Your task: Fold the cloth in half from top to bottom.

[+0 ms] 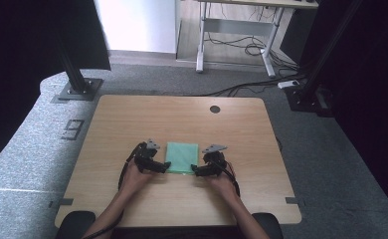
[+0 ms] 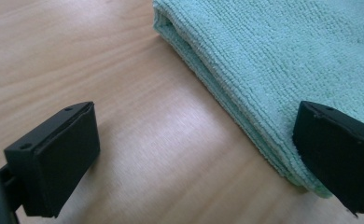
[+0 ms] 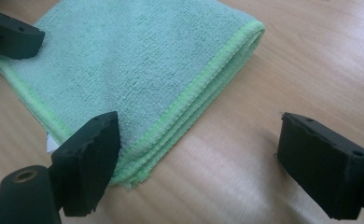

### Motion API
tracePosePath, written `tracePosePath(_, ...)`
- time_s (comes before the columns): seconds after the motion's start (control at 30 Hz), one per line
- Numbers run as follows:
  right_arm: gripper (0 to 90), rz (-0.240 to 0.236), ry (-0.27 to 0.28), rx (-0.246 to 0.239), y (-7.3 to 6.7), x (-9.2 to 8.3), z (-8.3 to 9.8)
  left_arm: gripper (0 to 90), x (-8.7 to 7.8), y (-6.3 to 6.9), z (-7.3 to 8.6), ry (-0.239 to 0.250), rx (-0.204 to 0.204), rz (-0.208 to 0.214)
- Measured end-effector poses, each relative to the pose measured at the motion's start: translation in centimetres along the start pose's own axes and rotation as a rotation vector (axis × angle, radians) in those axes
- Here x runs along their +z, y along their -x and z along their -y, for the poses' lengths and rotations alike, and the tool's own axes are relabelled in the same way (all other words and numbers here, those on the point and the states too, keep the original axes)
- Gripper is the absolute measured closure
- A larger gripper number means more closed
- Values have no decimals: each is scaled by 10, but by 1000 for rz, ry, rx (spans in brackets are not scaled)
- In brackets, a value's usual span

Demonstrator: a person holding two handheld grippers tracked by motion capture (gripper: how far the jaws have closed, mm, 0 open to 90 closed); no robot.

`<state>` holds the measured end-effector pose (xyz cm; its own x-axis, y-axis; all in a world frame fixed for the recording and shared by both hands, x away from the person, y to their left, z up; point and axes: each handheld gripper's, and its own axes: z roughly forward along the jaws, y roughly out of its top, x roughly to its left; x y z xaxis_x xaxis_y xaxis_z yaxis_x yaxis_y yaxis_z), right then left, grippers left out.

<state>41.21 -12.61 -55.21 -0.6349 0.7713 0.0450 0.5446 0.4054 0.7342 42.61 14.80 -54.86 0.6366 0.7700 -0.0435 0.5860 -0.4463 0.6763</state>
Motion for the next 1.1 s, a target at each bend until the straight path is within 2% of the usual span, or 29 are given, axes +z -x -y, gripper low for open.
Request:
tracePosePath(0.23, 134, 14, 9, 12, 8, 9, -8, 16, 6, -8, -7, -2, -13, -14)
tracePosePath(0.67, 128, 1, 19, 11, 12, 11, -9, 16, 7, -9, -8, 0, -14, -10)
tracePosePath(0.9, 131, -17, 18, 23, 14, 10, -10, 16, 6, -12, -9, 0, -14, 19)
tracePosePath(1.03, 131, -6, 15, 6, 12, 6, -12, 18, 3, -11, -9, 16, -26, 40)
tracePosePath(1.1, 131, 0, 16, -6, 11, 3, -13, 17, 1, -9, -9, 17, -14, 44)
